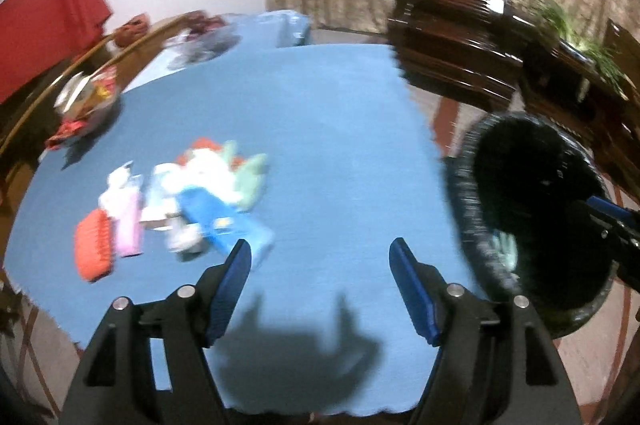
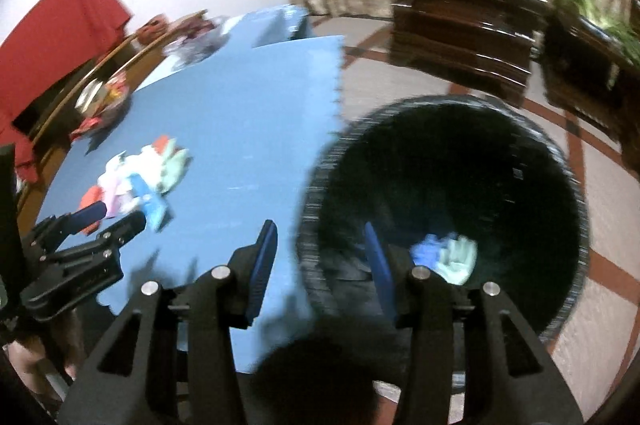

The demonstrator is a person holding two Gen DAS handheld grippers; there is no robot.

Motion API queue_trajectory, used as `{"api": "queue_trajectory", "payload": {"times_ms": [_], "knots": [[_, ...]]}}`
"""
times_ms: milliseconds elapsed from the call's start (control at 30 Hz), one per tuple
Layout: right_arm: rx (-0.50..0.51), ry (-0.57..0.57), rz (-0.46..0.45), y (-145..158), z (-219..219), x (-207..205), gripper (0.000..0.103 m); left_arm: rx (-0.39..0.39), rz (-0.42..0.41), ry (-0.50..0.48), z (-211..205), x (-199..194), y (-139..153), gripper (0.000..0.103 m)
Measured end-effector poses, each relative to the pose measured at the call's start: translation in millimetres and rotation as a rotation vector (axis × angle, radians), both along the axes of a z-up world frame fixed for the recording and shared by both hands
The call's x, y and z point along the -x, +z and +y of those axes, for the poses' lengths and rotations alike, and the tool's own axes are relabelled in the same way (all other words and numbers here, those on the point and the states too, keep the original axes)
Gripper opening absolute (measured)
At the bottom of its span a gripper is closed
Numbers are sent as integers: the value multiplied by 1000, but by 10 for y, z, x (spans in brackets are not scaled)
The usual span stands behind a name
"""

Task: Collect trash
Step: 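Move both tools back toward the remaining items on the table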

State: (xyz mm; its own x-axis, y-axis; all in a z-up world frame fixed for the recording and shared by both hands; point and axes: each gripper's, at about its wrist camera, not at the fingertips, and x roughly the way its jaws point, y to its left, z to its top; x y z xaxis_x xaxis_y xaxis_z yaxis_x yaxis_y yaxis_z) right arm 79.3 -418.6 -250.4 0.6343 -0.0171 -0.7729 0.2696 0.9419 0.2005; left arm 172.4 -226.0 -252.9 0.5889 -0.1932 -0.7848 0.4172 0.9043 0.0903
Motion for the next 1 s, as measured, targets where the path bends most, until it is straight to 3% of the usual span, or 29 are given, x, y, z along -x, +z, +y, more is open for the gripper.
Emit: {"api": "queue_trajectory", "payload": {"times_ms": [500, 733, 833, 900, 1000], "knots": [[18, 254, -11, 77, 1463, -885, 49, -12, -50, 243, 1847, -489, 76, 75], [42, 313, 13, -85, 1889, -1185, 51, 15, -46, 260, 2297, -578, -65, 76], [58, 326, 31, -210, 2015, -1315, 51, 28, -49, 244, 2377, -601, -123, 84], [66, 334, 45, -303, 2082, -1407, 51, 37, -54, 243, 2403, -602, -152, 95], [77, 339, 61, -415, 2148, -1528, 51, 42, -47, 244, 2439, -657, -220, 96]]}}
